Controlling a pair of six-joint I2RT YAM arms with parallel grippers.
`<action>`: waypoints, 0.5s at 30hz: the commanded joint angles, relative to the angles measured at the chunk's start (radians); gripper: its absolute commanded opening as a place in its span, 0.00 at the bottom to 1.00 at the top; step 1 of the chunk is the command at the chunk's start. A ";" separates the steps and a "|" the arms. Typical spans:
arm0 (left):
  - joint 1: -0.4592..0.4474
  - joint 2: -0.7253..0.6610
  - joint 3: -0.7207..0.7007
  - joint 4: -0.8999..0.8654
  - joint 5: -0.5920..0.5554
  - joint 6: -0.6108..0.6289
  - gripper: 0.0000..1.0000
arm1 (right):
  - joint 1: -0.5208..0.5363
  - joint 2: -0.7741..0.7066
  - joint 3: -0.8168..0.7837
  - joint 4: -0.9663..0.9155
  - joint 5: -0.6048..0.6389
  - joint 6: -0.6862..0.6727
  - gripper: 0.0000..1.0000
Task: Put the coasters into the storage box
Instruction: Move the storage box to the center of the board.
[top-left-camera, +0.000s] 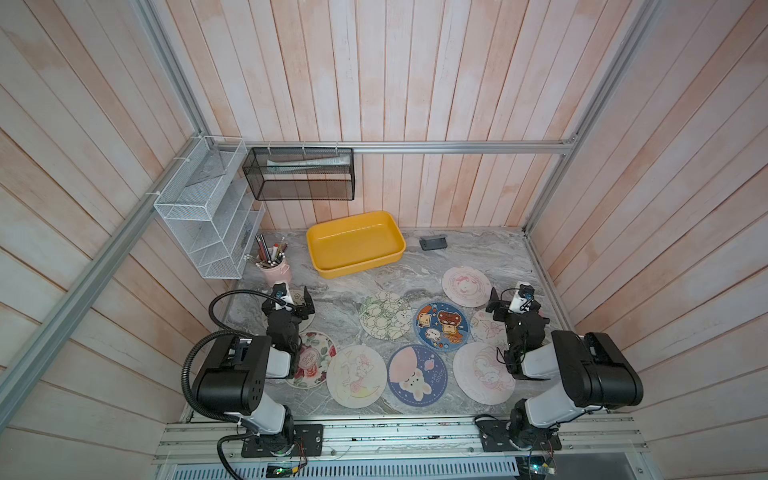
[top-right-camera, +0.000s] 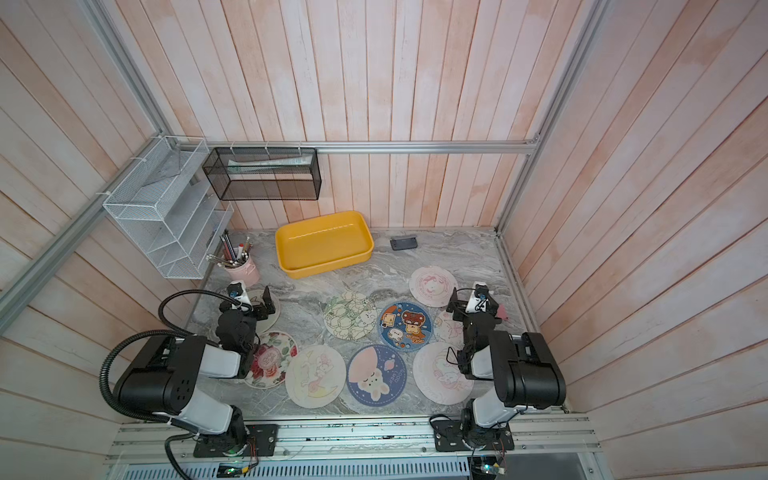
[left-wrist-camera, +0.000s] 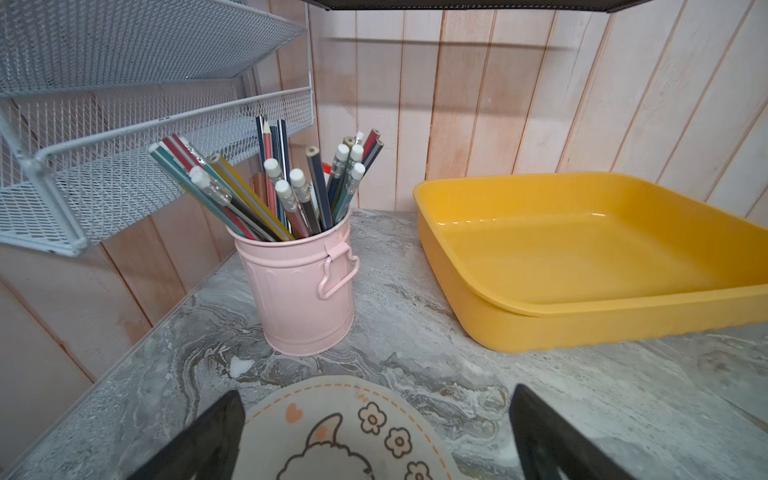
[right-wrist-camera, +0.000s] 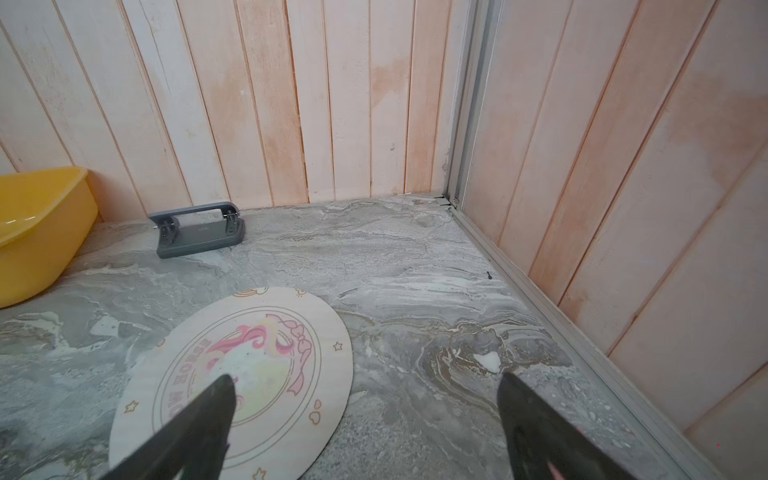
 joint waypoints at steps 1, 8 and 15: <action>0.003 0.002 0.003 0.016 0.008 -0.001 1.00 | -0.003 0.005 0.012 0.005 -0.008 0.008 0.98; 0.003 0.001 0.003 0.016 0.008 -0.001 1.00 | -0.003 0.005 0.012 0.004 -0.011 0.008 0.98; 0.006 0.002 0.007 0.009 0.015 -0.002 1.00 | -0.003 0.005 0.013 0.002 -0.010 0.008 0.98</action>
